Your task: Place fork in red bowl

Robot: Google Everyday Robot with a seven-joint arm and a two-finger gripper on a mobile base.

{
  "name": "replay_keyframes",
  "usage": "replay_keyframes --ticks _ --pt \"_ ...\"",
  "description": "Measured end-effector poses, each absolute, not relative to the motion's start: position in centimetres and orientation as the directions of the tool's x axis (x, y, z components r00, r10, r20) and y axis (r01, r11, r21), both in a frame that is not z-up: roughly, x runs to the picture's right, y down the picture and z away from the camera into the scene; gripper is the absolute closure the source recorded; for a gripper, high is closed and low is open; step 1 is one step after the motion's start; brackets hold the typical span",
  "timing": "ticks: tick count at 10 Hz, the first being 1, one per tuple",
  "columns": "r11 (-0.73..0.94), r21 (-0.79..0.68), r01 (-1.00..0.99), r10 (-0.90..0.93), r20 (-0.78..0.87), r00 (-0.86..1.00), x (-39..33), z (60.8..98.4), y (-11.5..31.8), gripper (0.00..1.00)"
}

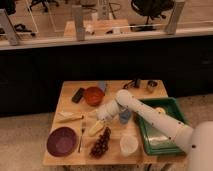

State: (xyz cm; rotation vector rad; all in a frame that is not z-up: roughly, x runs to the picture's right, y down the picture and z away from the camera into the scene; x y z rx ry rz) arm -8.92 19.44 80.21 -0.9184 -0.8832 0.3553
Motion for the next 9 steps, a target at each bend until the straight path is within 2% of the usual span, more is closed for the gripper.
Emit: replay_keyframes --ticks 9 --pt "0.569 -0.819 0.075 0.625 0.489 0.608 -10.2 81.9 20.9 0.2"
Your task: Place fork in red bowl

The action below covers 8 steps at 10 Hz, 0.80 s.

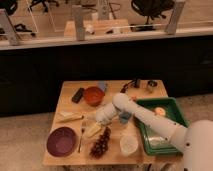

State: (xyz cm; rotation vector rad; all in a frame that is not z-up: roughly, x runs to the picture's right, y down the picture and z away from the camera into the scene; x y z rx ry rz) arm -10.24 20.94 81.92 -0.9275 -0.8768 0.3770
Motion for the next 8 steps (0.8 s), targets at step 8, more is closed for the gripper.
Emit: replay_keyframes --ticks 8 --pt "0.544 -0.828 0.137 0.62 0.506 0.6 -12.5 82.0 22.1 0.22"
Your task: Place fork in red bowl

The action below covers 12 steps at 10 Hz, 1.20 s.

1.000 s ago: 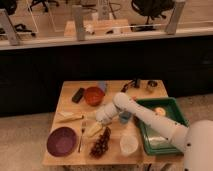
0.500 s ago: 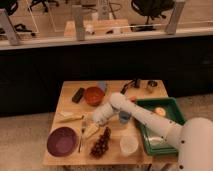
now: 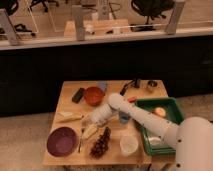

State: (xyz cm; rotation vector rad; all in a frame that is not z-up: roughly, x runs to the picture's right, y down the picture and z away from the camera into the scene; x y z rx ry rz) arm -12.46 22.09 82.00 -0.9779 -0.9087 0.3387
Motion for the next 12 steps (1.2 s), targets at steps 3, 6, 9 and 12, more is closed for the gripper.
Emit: replay_keyframes --ticks 3,6,9,12 --pt "0.548 -0.827 0.127 0.628 0.507 0.591 -12.4 82.2 22.0 0.49" --pt "0.552 -0.826 0.113 0.634 0.504 0.586 -12.1 82.3 22.0 0.77" --pt "0.555 -0.827 0.093 0.642 0.497 0.583 -11.8 82.4 22.0 0.98" --pt "0.566 -0.82 0.086 0.648 0.508 0.568 -11.3 81.8 21.2 0.98"
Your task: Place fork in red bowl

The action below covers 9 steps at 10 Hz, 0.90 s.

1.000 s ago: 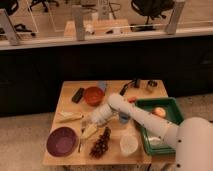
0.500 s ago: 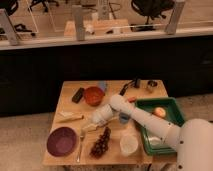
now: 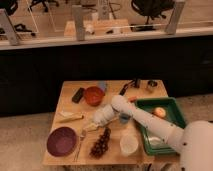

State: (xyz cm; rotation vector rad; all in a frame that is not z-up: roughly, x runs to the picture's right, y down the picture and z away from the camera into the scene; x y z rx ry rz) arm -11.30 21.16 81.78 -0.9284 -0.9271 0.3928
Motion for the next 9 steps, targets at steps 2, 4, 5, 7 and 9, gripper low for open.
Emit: replay_keyframes --ticks 2,4,5,7,9 --pt "0.589 -0.804 0.08 0.648 0.529 0.548 -10.3 80.0 18.8 0.98" --pt "0.615 -0.786 0.069 0.644 0.551 0.531 -9.1 77.9 15.8 0.98" --pt "0.631 -0.773 0.058 0.638 0.561 0.527 -8.2 77.3 14.2 0.98" --pt "0.668 -0.743 0.033 0.621 0.582 0.525 -6.3 76.7 10.9 0.98" --pt "0.696 -0.718 0.017 0.611 0.605 0.51 -4.6 76.0 7.9 0.98"
